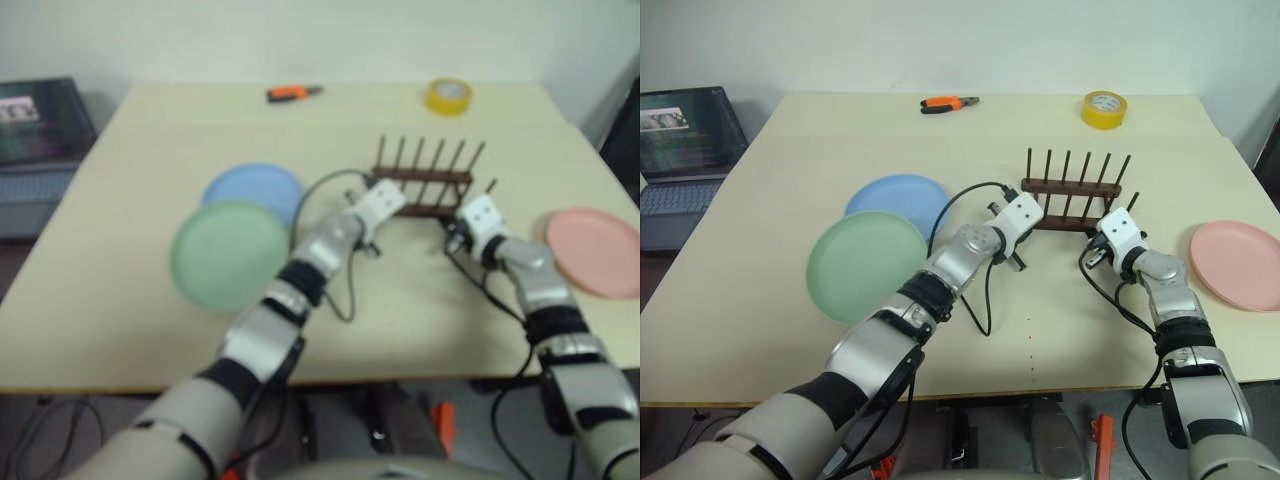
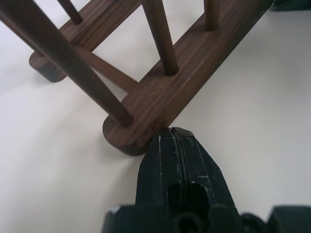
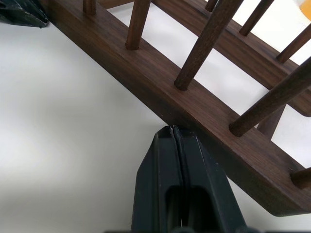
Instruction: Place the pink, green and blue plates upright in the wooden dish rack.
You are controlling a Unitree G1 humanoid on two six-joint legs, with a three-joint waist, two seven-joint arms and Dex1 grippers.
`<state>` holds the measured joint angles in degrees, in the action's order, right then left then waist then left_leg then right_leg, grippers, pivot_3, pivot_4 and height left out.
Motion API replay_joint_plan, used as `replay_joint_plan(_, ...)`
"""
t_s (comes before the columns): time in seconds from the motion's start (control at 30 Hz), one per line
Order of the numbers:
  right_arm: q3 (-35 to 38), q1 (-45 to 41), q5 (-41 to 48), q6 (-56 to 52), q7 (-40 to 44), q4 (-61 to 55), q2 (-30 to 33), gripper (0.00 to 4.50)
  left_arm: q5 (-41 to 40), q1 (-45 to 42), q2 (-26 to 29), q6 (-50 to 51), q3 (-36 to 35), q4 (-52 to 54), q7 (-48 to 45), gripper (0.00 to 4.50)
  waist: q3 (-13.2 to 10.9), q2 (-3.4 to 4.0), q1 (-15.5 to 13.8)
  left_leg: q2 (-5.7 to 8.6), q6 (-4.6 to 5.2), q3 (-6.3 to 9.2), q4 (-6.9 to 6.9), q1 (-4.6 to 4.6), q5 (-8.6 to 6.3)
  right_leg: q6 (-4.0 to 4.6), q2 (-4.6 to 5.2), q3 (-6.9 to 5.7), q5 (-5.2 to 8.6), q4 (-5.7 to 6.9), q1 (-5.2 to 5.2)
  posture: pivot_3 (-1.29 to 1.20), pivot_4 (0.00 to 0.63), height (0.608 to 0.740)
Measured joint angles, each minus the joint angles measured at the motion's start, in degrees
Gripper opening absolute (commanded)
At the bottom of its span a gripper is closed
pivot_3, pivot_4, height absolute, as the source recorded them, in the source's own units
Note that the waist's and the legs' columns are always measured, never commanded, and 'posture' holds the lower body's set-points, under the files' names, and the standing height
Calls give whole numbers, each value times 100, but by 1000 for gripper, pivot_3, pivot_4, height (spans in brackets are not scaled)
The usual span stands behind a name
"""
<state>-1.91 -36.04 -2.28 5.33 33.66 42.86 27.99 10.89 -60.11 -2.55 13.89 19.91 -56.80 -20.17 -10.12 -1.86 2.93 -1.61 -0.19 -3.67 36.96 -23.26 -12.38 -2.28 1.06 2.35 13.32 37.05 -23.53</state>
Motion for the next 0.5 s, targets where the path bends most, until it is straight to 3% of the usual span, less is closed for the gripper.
replay_joint_plan(0.33,-12,-108,-96,274,20,228,-114,33,124,-125,-9,-398,-20,-395,55,18,0,0,-1,0,0,1,-1,-1,0,0,0,-2,0,-2,0,0,150,740)
replay_joint_plan(0.5,-74,470,140,-224,720,-972,-34,33,151,7,97,-139,-11,204,-462,18,0,1,-14,-1,-1,9,-4,-18,-1,1,0,-9,2,-2,-11,0,150,740)
